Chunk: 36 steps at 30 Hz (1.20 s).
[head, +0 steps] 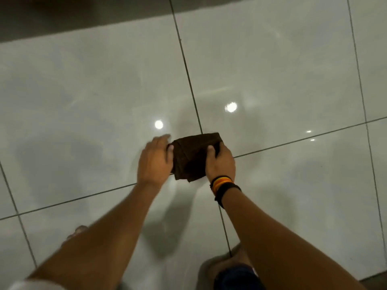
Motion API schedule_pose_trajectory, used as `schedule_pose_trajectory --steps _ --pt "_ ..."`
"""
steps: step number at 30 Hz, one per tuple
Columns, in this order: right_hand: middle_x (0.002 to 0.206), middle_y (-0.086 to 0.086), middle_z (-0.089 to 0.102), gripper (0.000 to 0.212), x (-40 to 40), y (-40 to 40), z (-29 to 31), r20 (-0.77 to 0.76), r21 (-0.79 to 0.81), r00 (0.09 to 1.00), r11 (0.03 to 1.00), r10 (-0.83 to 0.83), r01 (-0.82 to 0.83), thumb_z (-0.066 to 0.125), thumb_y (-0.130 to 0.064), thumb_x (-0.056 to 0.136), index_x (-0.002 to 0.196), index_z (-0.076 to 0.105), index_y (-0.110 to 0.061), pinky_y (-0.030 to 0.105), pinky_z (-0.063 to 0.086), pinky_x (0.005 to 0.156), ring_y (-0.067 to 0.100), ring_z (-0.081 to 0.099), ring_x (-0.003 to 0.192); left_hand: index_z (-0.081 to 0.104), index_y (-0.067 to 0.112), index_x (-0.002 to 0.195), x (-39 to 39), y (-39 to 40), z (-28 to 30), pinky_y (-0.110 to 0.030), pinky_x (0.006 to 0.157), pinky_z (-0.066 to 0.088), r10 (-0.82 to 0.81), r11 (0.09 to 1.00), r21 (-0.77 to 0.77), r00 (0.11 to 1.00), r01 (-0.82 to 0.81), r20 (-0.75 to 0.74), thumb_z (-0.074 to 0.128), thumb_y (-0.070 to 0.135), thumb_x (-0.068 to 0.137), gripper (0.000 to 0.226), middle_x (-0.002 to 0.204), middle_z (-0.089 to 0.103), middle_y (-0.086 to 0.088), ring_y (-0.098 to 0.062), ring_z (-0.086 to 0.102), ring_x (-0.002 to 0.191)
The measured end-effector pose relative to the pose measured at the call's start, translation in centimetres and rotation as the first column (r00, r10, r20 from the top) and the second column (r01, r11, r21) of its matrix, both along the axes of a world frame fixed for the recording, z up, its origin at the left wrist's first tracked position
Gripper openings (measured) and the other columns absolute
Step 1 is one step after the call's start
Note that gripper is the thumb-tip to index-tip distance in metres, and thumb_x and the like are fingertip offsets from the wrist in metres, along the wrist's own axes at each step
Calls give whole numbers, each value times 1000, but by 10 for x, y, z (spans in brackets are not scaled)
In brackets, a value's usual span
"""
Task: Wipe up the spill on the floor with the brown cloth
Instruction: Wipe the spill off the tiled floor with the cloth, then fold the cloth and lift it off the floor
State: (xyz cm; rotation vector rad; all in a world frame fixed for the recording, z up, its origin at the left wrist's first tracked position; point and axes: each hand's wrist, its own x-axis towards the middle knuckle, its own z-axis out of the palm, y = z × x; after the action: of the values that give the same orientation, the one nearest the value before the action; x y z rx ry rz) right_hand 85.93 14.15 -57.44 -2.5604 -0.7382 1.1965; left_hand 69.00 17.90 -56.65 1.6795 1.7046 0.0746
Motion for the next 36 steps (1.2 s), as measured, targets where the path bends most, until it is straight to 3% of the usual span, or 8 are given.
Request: schedule_pose_trajectory --steps 4,7,13,17,23,28,33,36 --pt "150 13 43 66 29 1 -3 153 -76 983 993 98 -87 71 -35 89 146 45 -14 50 44 112 35 42 139 60 10 136 29 -34 8 -48 99 57 361 902 -266 932 -341 31 71 54 90 65 129 63 -10 -30 63 118" --pt "134 13 56 62 31 9 -17 36 -112 994 989 100 -95 79 -27 82 135 48 -16 50 52 105 36 56 125 60 5 128 42 -27 -9 -47 96 59 399 878 -277 917 -390 -27 84 48 79 70 123 64 -13 -30 65 113" --pt "110 17 72 40 20 -7 -2 -252 -191 939 963 -234 189 76 -16 80 117 64 -6 44 62 85 35 69 100 68 3 115 35 -9 -7 -35 88 59 345 885 -356 936 -299 72 78 22 87 35 112 60 -12 -30 67 107" --pt "86 8 73 15 -8 -24 75 -442 -135 802 914 -401 383 72 -4 82 91 70 -16 30 61 52 24 70 79 66 9 109 -14 -13 56 -44 92 61 445 814 -505 867 -287 225 78 24 85 32 114 66 -15 -31 69 106" --pt "99 10 79 23 -96 3 221 -531 -67 816 971 -230 229 83 -13 77 98 72 -17 22 60 59 23 76 86 61 24 111 -127 4 206 -36 73 64 695 674 -595 648 -437 311 80 20 81 36 109 75 -11 -28 76 98" --pt "112 12 74 33 -215 48 339 -622 -16 778 995 -86 97 77 -14 84 116 69 -12 47 63 89 30 71 102 56 21 128 -239 28 329 -39 76 63 782 623 -467 517 -627 349 77 8 85 50 114 70 -18 -35 72 105" --pt "105 2 69 31 -351 80 423 -678 59 728 995 103 -86 61 -13 94 123 59 -21 41 66 71 21 70 90 52 28 134 -370 26 406 -40 76 65 800 569 -257 453 -781 394 77 11 86 57 100 65 -4 -25 71 93" --pt "105 1 69 31 -440 84 451 -683 131 685 965 253 -226 54 -5 97 120 57 -25 38 65 61 18 71 82 53 24 135 -452 5 434 -17 62 59 806 500 -110 416 -859 421 75 4 85 58 94 62 6 -15 69 87"
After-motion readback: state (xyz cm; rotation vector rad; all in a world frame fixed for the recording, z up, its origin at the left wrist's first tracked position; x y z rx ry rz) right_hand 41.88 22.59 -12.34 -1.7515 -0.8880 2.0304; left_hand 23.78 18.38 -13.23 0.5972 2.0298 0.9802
